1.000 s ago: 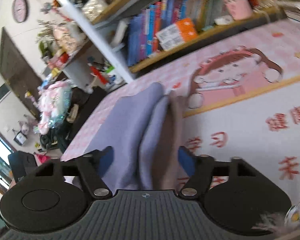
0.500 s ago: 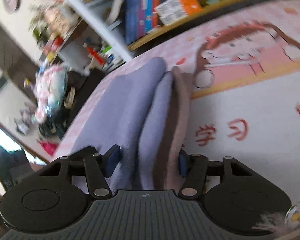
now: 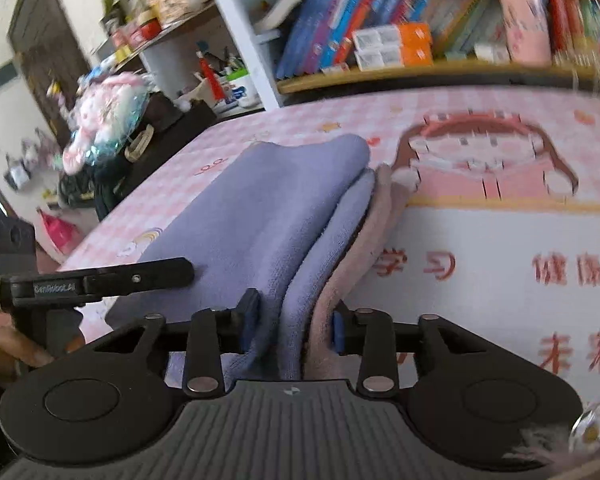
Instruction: Fold clothes
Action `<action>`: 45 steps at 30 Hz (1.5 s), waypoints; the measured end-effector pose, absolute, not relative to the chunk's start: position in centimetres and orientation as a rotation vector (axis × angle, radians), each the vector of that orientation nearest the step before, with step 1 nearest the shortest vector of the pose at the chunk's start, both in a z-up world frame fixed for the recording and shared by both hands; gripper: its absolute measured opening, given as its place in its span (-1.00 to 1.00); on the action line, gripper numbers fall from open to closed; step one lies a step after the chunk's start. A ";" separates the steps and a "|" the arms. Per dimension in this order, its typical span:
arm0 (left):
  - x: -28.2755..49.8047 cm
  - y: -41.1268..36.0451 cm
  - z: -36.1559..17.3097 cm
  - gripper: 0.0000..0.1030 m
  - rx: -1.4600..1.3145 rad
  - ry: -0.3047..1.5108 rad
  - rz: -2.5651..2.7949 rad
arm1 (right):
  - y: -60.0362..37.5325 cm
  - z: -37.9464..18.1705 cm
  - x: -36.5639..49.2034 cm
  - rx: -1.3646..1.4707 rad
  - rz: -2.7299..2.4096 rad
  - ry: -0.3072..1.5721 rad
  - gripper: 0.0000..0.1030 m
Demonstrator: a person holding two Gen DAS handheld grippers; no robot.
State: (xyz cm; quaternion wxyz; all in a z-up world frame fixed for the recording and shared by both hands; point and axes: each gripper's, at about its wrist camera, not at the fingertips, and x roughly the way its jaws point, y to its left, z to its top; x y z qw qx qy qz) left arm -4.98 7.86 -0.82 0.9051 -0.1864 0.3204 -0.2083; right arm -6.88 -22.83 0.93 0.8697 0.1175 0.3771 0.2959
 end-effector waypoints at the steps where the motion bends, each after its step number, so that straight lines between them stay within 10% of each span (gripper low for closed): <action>1: -4.8 8.0 -0.8 0.79 -0.384 0.670 -0.418 | -23.2 0.8 -6.6 0.280 0.622 0.809 -0.18; 5: -4.0 8.7 -1.2 0.92 -0.454 0.698 -0.418 | -24.5 -0.3 -5.2 0.407 0.616 0.875 0.26; 10: -3.0 8.7 -1.3 0.91 -0.454 0.708 -0.421 | -24.8 -0.7 -4.0 0.481 0.627 0.890 0.29; 21: -3.5 7.3 -1.3 0.36 -0.425 0.663 -0.459 | -22.3 0.4 -5.0 0.275 0.674 0.782 -0.37; 45: 7.9 4.8 3.9 0.32 -0.263 0.515 -0.508 | -20.2 5.1 2.5 -0.150 0.605 0.403 -0.41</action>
